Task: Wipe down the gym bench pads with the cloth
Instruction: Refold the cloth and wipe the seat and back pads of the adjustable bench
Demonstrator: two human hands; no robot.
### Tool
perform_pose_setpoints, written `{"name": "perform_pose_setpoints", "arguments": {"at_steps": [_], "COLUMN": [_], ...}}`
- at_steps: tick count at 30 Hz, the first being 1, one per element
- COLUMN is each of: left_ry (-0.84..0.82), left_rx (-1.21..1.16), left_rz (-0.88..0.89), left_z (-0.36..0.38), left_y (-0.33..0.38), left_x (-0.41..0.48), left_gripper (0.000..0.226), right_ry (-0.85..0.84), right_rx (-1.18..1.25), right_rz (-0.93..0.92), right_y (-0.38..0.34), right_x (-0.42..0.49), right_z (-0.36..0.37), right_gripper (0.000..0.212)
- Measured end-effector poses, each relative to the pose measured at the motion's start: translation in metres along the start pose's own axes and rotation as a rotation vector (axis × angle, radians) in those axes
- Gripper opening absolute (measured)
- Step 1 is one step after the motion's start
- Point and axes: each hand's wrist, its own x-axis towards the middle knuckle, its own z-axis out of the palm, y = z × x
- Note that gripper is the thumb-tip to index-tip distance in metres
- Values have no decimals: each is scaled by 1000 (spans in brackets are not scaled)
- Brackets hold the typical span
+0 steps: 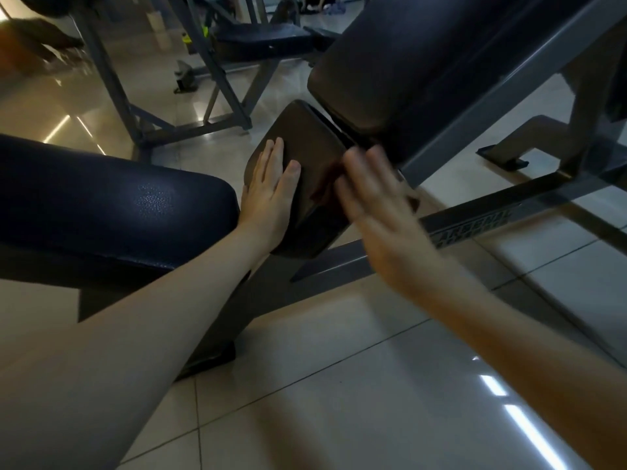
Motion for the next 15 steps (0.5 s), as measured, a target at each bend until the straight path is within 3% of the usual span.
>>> {"name": "perform_pose_setpoints", "arguments": {"at_steps": [4, 7, 9, 12, 15], "left_ry": [-4, 19, 9, 11, 7], "left_rx": [44, 48, 69, 5, 0], "left_rz": [53, 48, 53, 6, 14], "left_z": [3, 3, 3, 3, 3], "left_y": [-7, -14, -17, -7, -7], "left_x": [4, 7, 5, 1, 2], "left_gripper": [84, 94, 91, 83, 87], "right_ry": [-85, -359, -475, -400, -138], "right_rx": [-6, -29, -38, 36, 86], "right_rz": [-36, -161, -129, -132, -109], "right_y": [-28, -37, -39, -45, -48], "right_x": [-35, -78, -92, -78, -37], "right_z": [36, 50, 46, 21, -9], "right_gripper": [48, 62, 71, 77, 62]}}
